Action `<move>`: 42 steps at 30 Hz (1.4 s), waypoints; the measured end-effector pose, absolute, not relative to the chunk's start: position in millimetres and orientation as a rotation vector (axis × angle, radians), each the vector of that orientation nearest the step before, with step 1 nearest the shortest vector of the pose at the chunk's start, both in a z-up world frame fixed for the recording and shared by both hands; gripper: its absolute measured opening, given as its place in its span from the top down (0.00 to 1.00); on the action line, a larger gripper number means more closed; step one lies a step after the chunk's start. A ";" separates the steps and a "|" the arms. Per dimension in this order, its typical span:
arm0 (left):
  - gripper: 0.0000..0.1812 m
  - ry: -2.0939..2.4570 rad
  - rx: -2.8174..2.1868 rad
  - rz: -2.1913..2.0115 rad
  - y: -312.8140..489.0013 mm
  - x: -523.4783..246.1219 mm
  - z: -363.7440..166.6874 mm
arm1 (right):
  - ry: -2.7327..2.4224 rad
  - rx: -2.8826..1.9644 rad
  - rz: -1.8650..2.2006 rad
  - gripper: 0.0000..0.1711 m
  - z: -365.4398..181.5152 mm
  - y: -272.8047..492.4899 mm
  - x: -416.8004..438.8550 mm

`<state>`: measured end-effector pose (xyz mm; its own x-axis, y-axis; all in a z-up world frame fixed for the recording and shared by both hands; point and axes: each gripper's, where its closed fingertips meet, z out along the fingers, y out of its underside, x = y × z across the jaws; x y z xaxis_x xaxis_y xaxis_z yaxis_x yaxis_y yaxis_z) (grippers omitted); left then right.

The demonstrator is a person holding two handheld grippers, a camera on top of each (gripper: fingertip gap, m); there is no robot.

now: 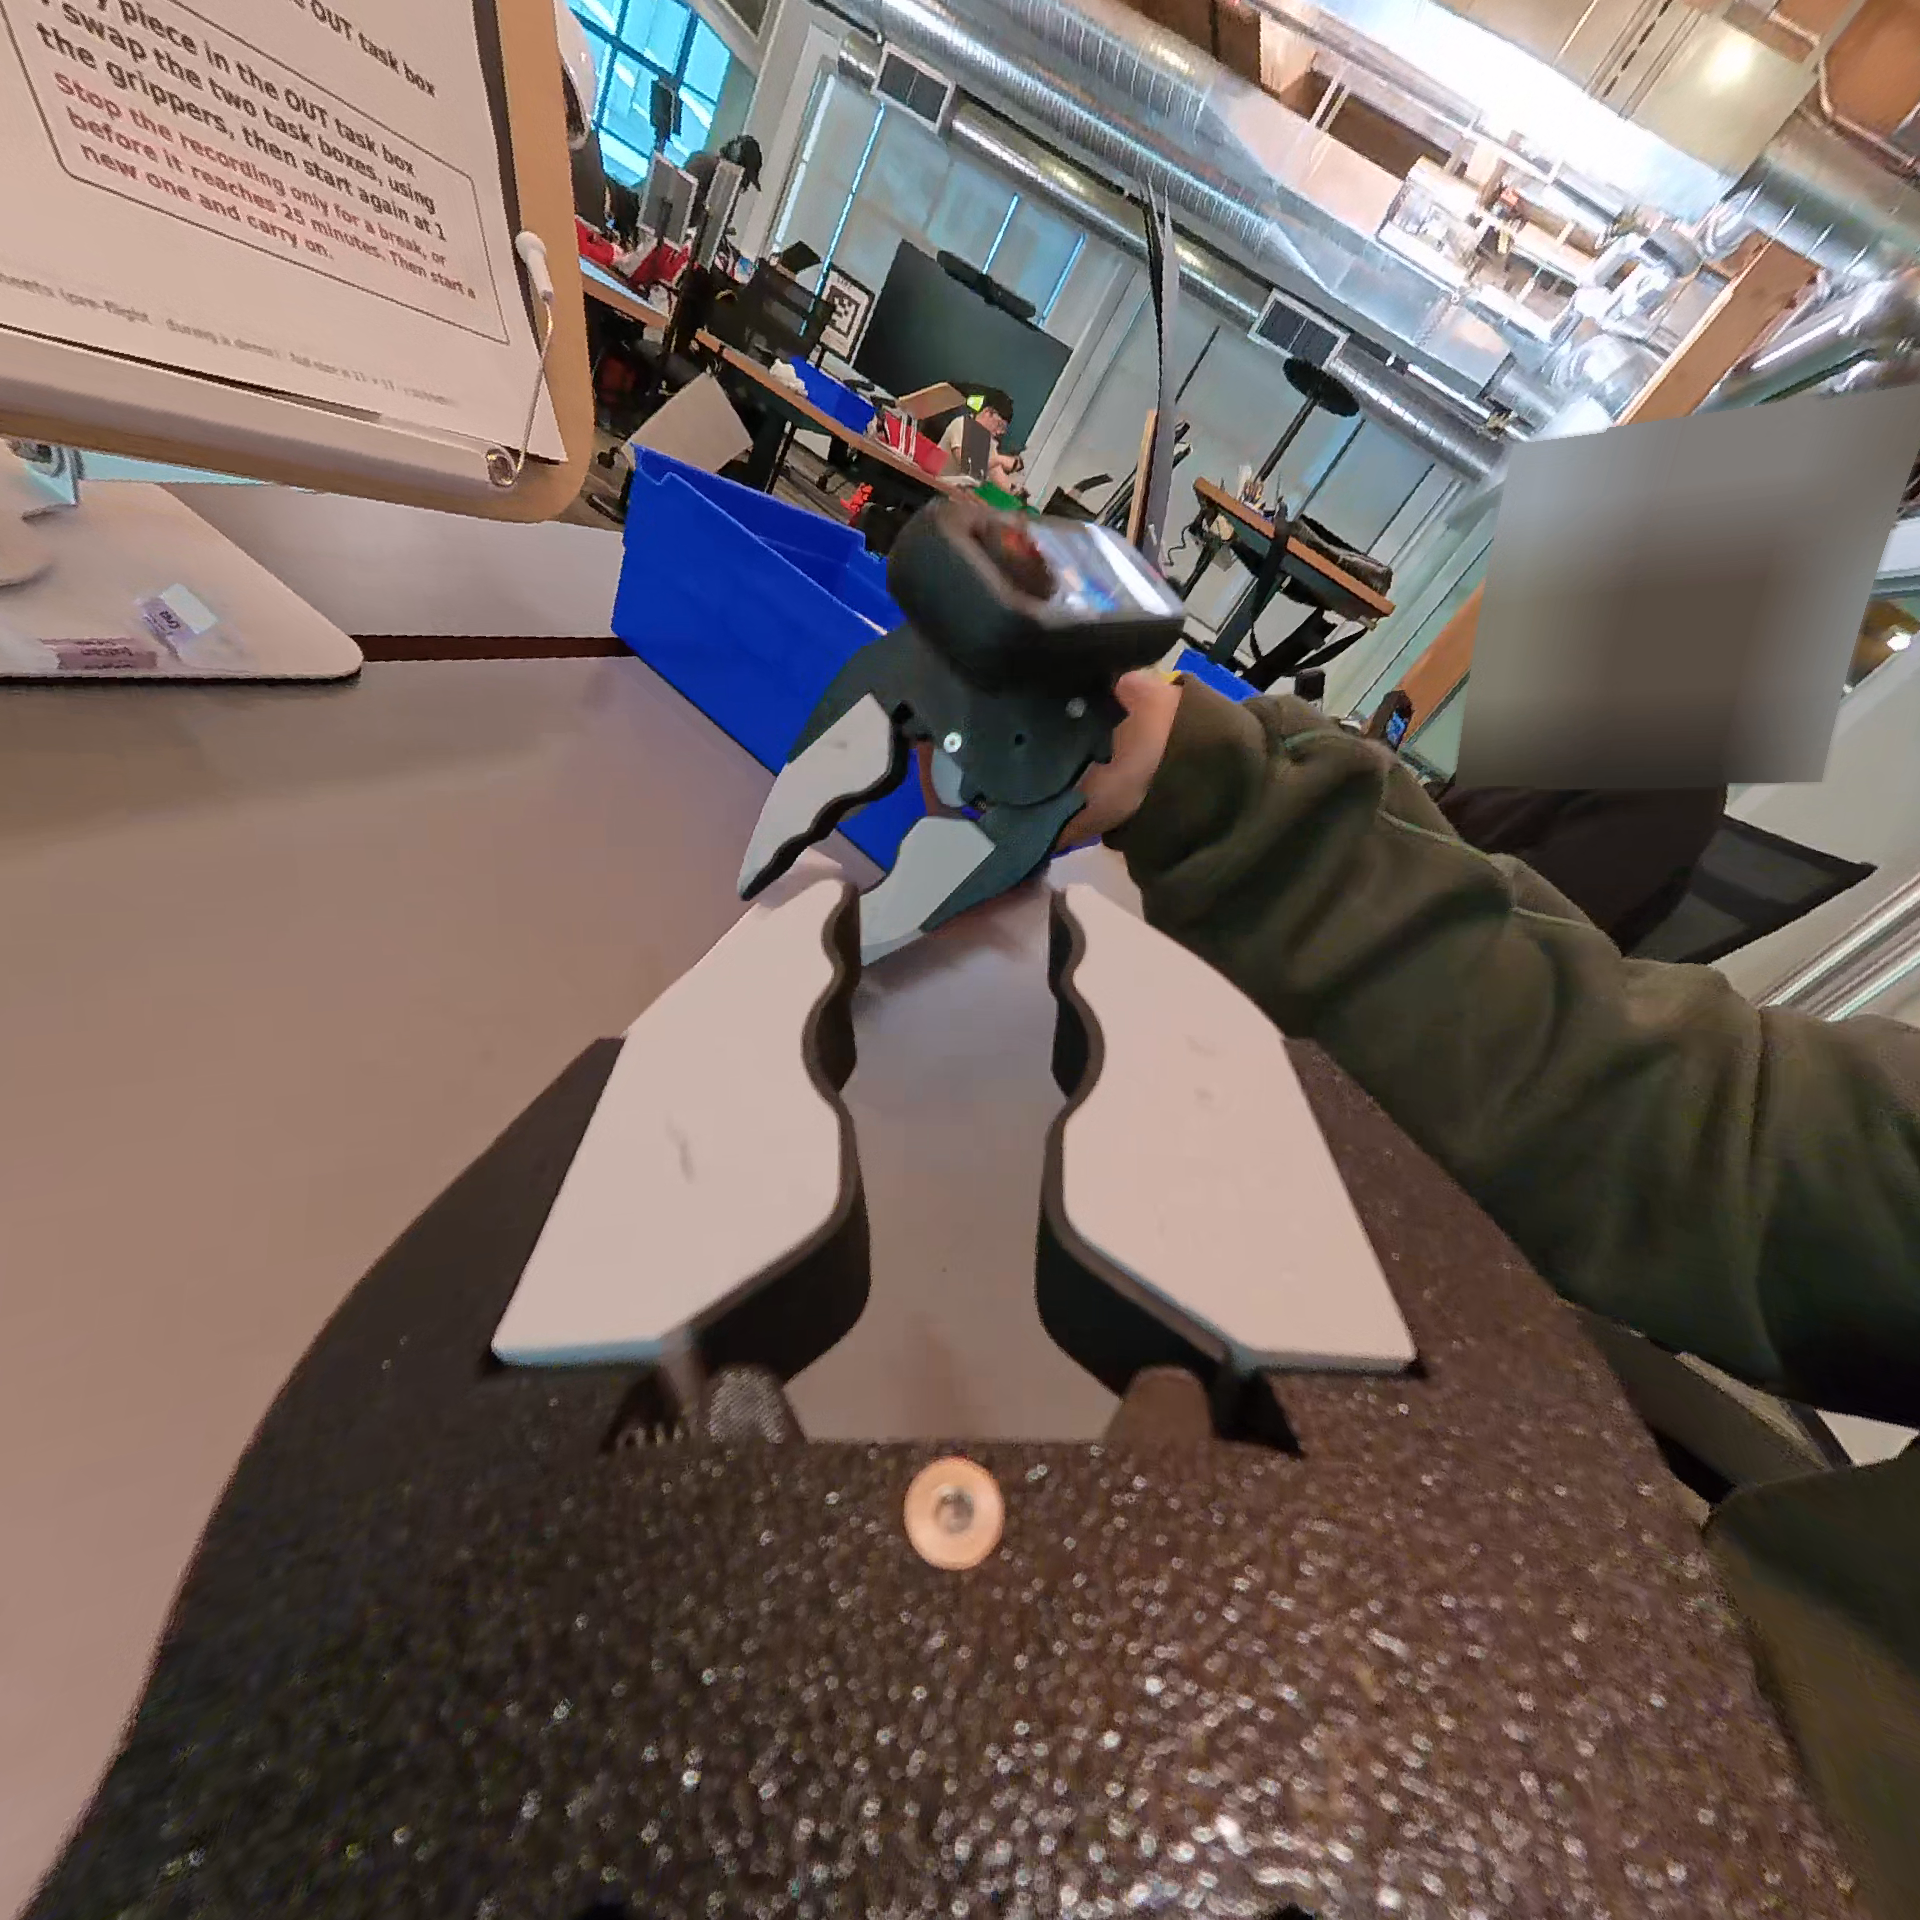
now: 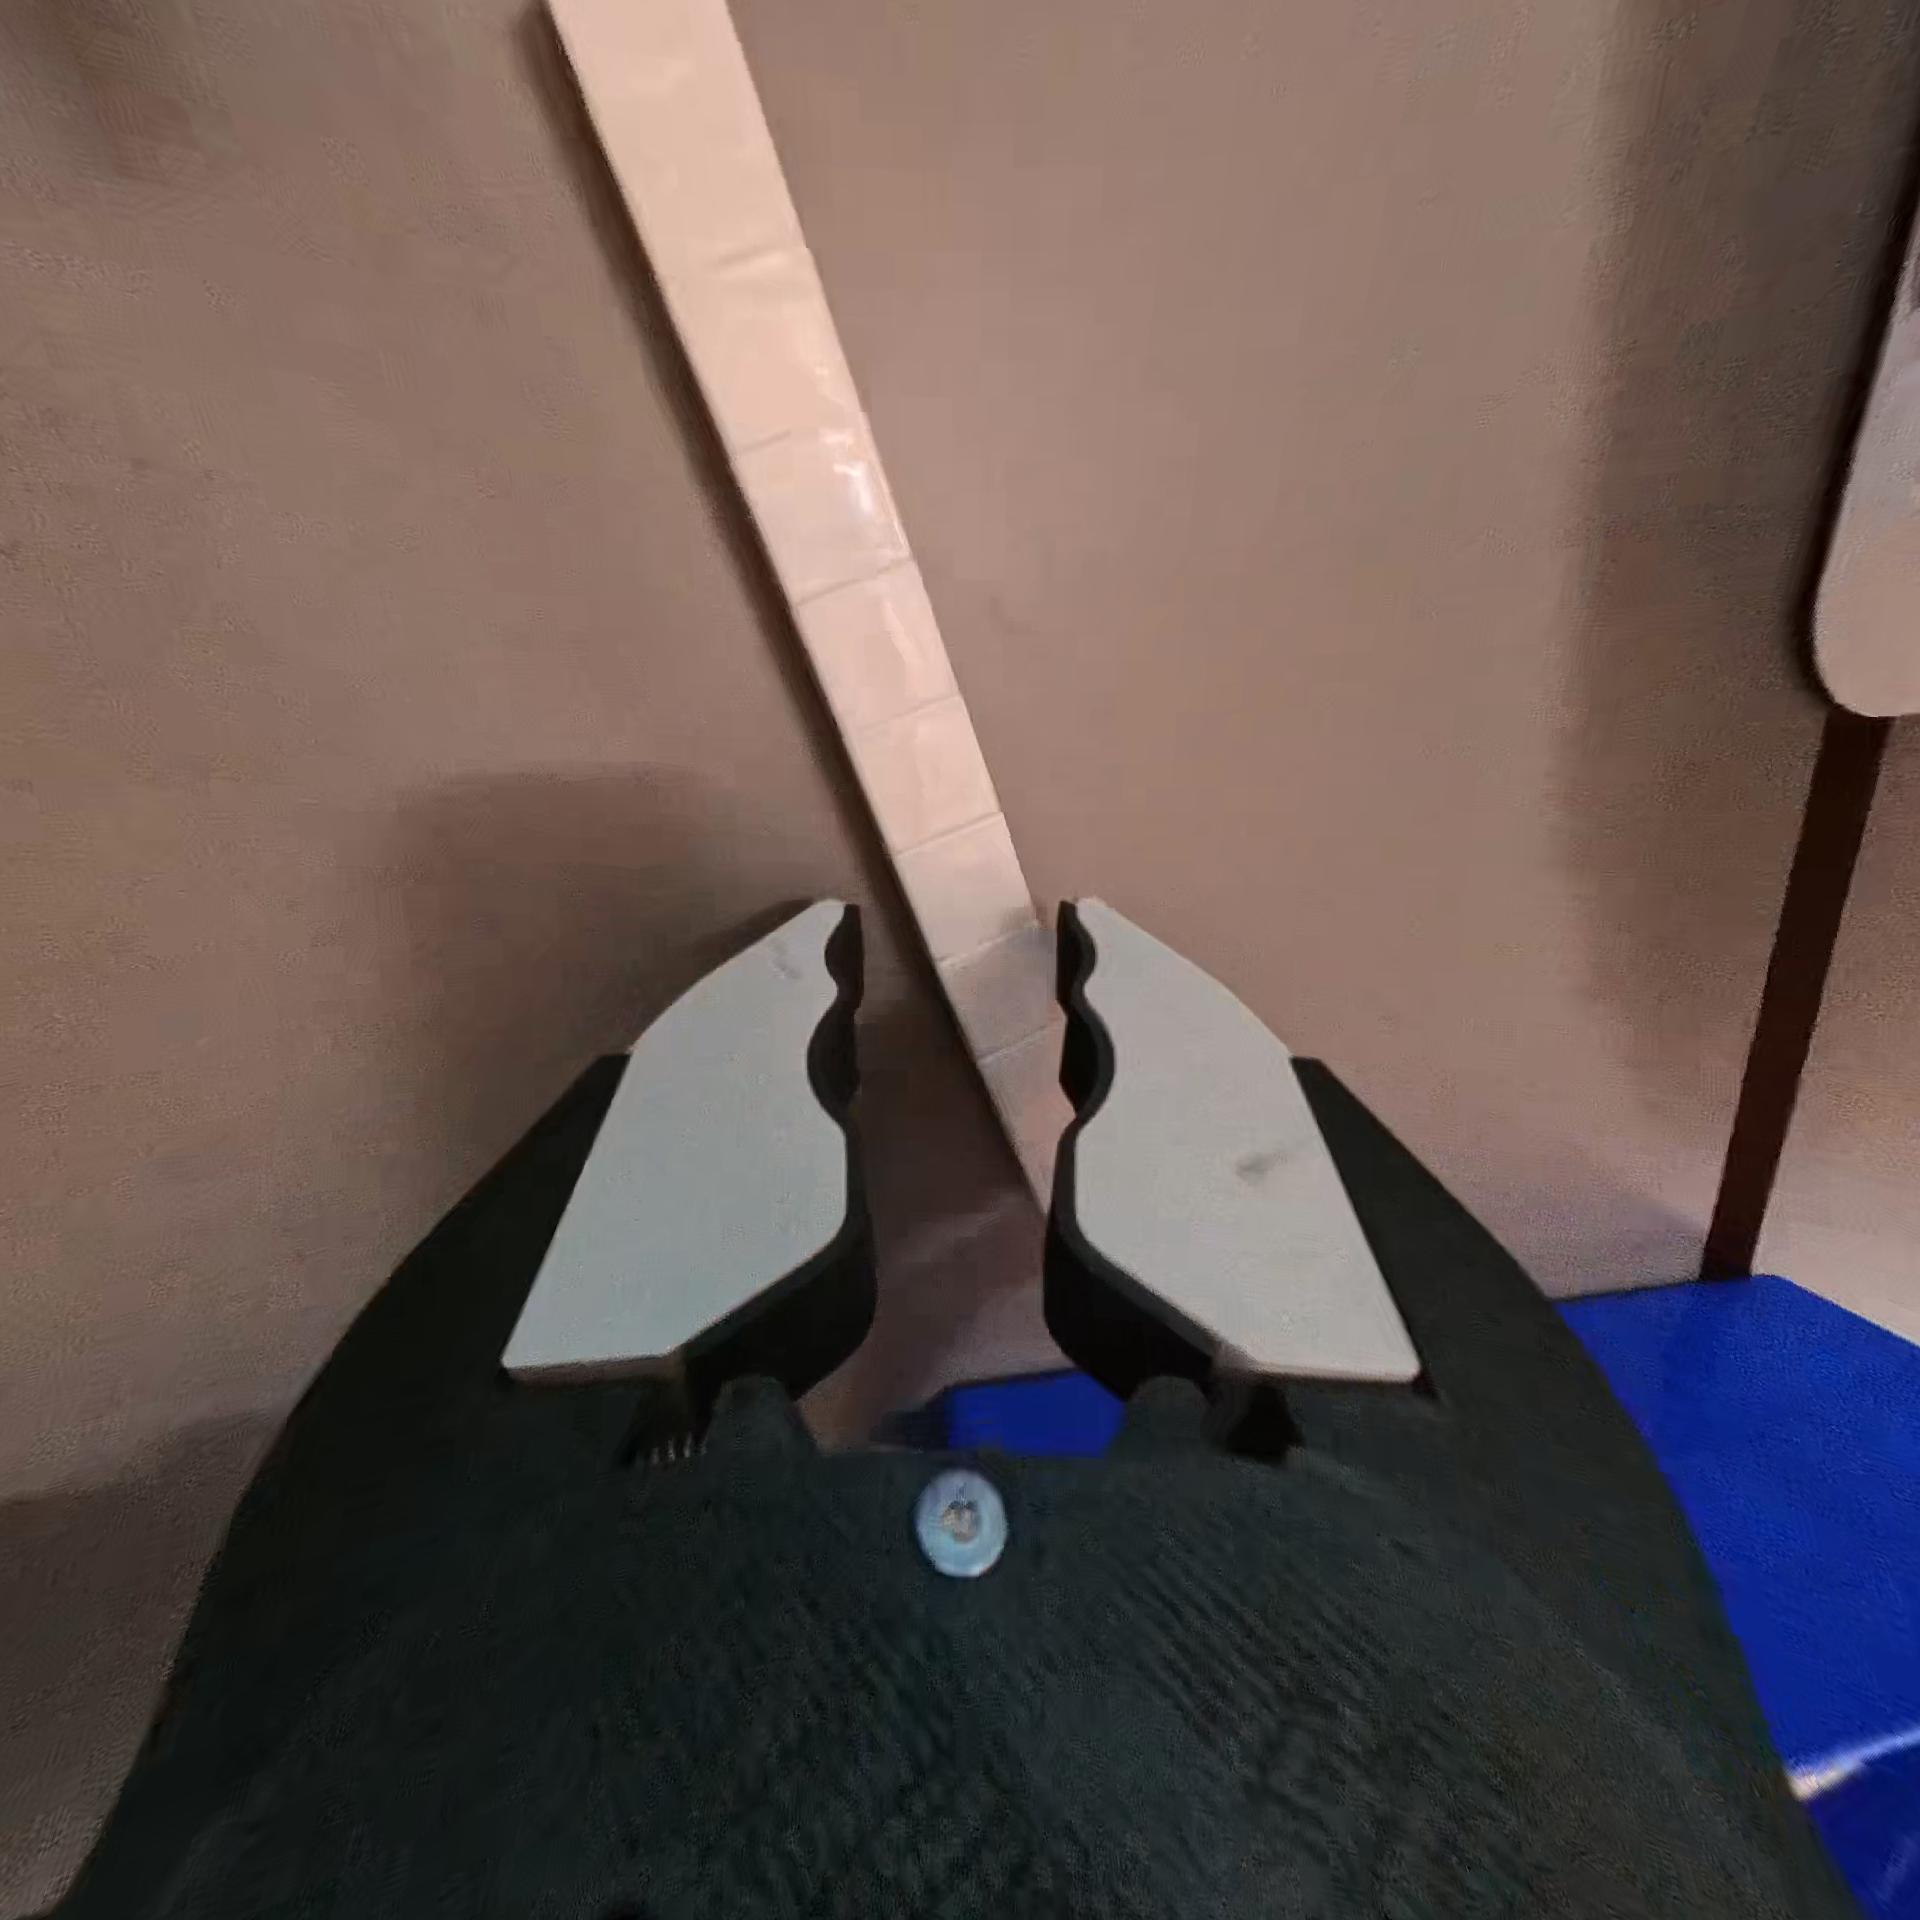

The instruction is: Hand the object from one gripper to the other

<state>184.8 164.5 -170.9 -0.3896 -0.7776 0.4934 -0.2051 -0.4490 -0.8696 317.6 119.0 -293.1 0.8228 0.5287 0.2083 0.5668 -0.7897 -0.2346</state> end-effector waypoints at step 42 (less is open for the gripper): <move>0.88 1.376 -1.349 -1.941 157.9 181.0 -172.2 | -0.709 -1.597 -0.694 0.73 -190.0 113.8 221.5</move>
<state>181.0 157.9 -172.2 -0.4515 -0.7569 0.4725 -0.1951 -0.4330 -0.8800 221.5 113.8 -190.0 0.6366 0.0663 0.7683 0.7696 -0.1187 -0.6274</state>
